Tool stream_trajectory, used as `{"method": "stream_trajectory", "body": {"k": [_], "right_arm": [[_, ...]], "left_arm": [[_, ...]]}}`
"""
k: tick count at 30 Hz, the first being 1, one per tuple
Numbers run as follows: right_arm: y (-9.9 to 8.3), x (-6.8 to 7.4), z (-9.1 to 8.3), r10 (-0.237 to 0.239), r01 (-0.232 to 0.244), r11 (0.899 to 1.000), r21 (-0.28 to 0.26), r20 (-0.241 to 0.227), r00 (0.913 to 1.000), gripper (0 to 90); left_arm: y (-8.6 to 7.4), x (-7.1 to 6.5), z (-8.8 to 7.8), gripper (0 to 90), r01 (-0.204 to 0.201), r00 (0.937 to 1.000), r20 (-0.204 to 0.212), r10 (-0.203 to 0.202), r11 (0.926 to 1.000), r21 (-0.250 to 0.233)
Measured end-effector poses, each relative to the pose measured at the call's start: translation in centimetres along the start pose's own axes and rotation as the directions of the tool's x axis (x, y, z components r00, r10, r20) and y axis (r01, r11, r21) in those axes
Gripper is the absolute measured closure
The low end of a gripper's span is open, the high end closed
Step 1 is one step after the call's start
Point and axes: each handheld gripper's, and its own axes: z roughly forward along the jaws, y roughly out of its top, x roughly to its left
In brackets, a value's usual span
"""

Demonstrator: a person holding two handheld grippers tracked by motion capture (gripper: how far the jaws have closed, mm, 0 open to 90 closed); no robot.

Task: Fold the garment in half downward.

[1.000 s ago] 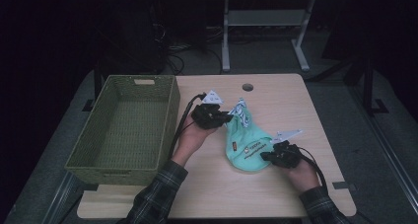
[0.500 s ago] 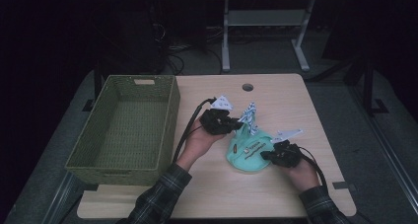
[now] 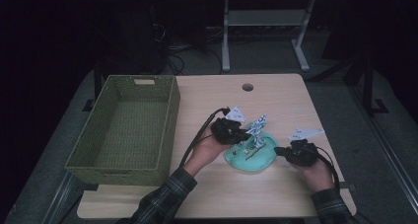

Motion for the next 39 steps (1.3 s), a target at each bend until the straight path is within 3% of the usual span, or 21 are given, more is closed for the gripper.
{"method": "stream_trajectory", "body": {"k": [7, 12, 15, 18, 21, 25, 28, 32, 35, 39], "right_arm": [[-0.8, -1.0, -0.8, 0.033, -0.032, 0.999, -0.015, 0.019, 0.9993, 89.8], [-0.9, -1.2, -1.1, 0.043, -0.043, 0.999, -0.018, 0.027, 0.9987, 89.8], [-1.0, -1.5, -1.2, 0.046, -0.046, 0.999, -0.022, 0.027, 0.9986, 89.8], [-1.1, -1.7, -1.3, 0.046, -0.045, 0.999, -0.022, 0.030, 0.9985, 89.8], [-1.3, -1.7, -1.4, 0.050, -0.050, 0.999, -0.016, 0.034, 0.9982, 89.8], [-1.8, -2.1, -1.8, 0.059, -0.059, 0.998, -0.014, 0.042, 0.9974, 89.8], [-2.0, -2.4, -2.0, 0.067, -0.067, 0.998, -0.016, 0.045, 0.9967, 89.8], [-2.1, -2.5, -2.0, 0.072, -0.071, 0.997, -0.014, 0.048, 0.9962, 89.8], [-2.0, -2.5, -2.0, 0.070, -0.069, 0.998, -0.008, 0.048, 0.9964, 89.8], [-2.1, -2.6, -1.9, 0.074, -0.073, 0.997, -0.011, 0.046, 0.9962, 89.8]], "left_arm": [[-0.6, -0.8, 1.5, 81.1, -0.023, 0.9990, 0.039, 0.021, 0.9980, 0.058], [-0.8, -1.1, 2.1, 78.2, -0.036, 0.9976, 0.062, 0.032, 0.9971, 0.066], [-0.5, -0.8, 1.7, 69.7, -0.002, 0.9978, 0.067, 0.000, 0.9997, 0.025], [-0.1, -0.4, 1.0, 63.9, 0.001, 0.9977, 0.068, -0.002, 1.0000, 0.006], [0.6, 0.2, 0.4, 65.1, 0.012, 0.9978, 0.066, -0.011, 0.9998, -0.018], [1.2, 1.3, 0.5, 73.4, 0.025, 0.9965, 0.081, -0.024, 0.9994, -0.023], [1.6, 1.8, 0.3, 71.1, 0.031, 0.9941, 0.106, -0.026, 0.9988, -0.037], [2.6, 2.1, -0.1, 65.7, 0.033, 0.9944, 0.102, -0.026, 0.9971, -0.068], [3.0, 2.6, 0.3, 73.4, 0.024, 0.9941, 0.107, -0.019, 0.9983, -0.053], [2.6, 2.9, 2.2, 87.7, 0.023, 0.9913, 0.130, -0.023, 0.9997, 0.000]]}}
